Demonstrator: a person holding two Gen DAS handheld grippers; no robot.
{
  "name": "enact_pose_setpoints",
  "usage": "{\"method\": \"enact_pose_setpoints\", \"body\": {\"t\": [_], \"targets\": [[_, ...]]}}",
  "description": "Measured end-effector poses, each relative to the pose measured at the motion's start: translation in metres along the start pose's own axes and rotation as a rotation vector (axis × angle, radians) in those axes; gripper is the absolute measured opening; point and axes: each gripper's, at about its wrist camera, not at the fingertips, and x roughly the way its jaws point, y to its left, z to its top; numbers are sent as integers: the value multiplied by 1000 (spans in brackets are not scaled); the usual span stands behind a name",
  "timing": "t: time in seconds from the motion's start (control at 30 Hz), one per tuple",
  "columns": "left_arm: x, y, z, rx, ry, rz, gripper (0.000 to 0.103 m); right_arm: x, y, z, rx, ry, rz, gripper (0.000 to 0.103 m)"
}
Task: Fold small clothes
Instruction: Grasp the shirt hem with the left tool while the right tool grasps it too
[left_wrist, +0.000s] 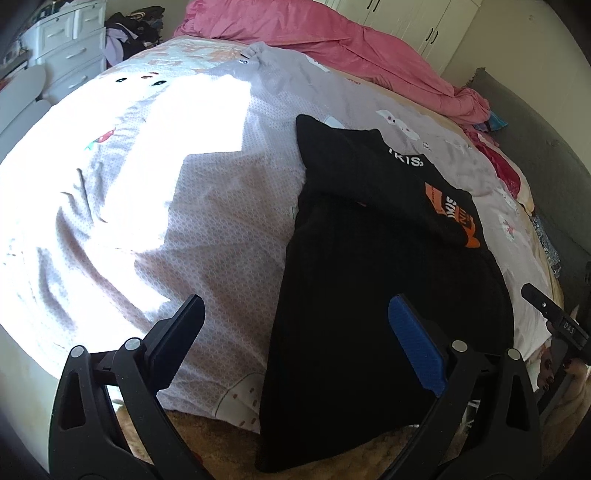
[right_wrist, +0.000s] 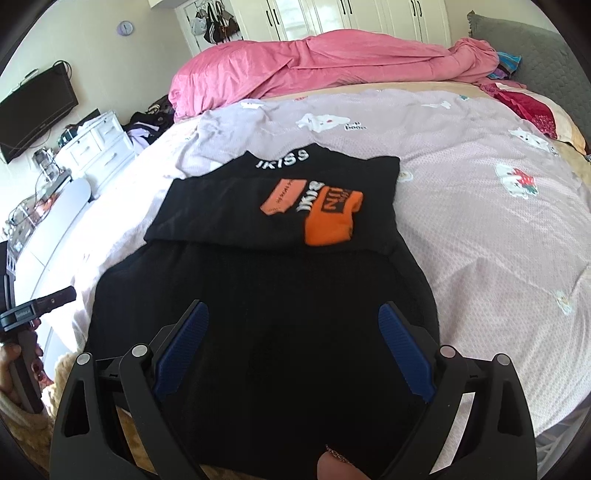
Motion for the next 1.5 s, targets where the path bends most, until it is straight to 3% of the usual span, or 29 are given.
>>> {"method": "enact_pose_setpoints", "body": {"t": [0.2,0.47,0.67,0.77,0.83,0.93,1.0,1.03,1.27,1.5], "targets": [[6,6,-23,-14,47,-27,93,-6,-9,-19,17,28,-21,93],[13,6,-45,-30,92,-72,82,-4,-14,-47,27,79,-46,93],[24,7,-57,-43,138,-108,67,-8,-28,-62,8,103,-89,93],[25,6,-61,-48,144,-122,53,-13,-40,-70,28,105,-100,93],[27,10,-63,-70,147,-120,33,-16,-47,-72,47,102,-107,93],[25,18,-65,-106,148,-138,13,-21,-56,-78,68,110,-89,93],[23,22,-66,-136,154,-176,11,-23,-60,-83,69,132,-84,93],[21,23,-66,-137,152,-177,11,-24,-61,-85,71,144,-76,91],[23,23,-69,-145,154,-174,11,-24,-68,-110,105,256,-8,50],[24,21,-70,-143,152,-172,13,-8,-67,-127,143,338,47,31]]}}
